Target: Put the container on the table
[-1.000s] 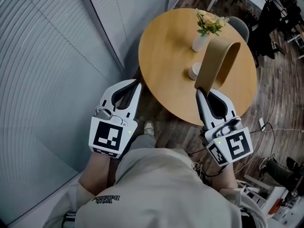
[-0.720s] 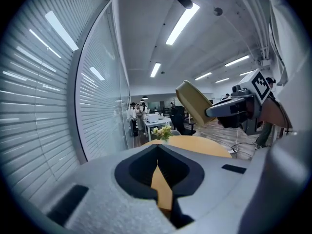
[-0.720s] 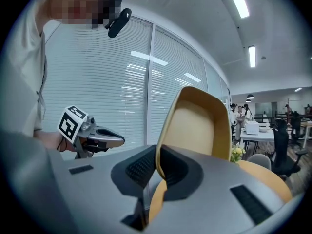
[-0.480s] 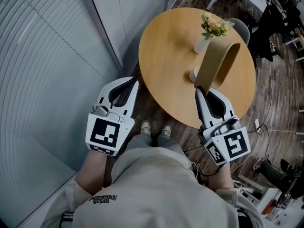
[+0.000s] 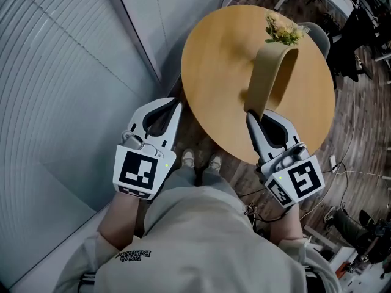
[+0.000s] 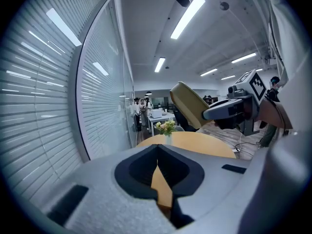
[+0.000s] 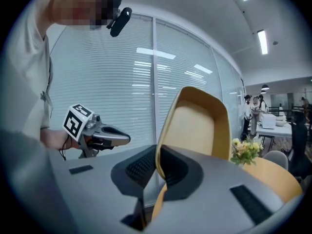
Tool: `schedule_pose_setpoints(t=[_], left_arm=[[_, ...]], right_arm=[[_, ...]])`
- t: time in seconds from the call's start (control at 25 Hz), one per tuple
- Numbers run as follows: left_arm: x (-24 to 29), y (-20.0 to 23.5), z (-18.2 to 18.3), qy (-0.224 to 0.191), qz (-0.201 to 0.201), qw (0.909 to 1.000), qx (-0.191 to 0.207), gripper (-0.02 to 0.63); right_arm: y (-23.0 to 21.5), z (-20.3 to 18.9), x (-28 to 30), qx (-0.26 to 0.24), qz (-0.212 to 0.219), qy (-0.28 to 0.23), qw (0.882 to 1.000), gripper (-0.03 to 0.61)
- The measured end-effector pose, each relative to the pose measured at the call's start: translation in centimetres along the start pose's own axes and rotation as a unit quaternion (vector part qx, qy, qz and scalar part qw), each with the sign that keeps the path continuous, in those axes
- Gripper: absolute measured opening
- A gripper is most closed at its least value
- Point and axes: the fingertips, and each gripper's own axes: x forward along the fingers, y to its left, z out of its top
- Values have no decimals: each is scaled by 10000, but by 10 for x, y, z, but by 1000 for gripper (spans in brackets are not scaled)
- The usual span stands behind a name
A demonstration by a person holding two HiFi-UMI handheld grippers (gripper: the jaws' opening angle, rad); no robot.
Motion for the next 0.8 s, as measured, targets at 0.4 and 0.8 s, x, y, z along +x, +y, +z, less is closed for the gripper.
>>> schedule_pose_setpoints(t=[0.4,0.8], left_arm=[[22,1,-24,204,140,9996,-107,21],[47,15,-67,484,364,9975,-356,21]], right_arm=[[-3,-32,50,-368,731,653,9945,38],[7,-102,99,-660,1261,1684,9754,38]])
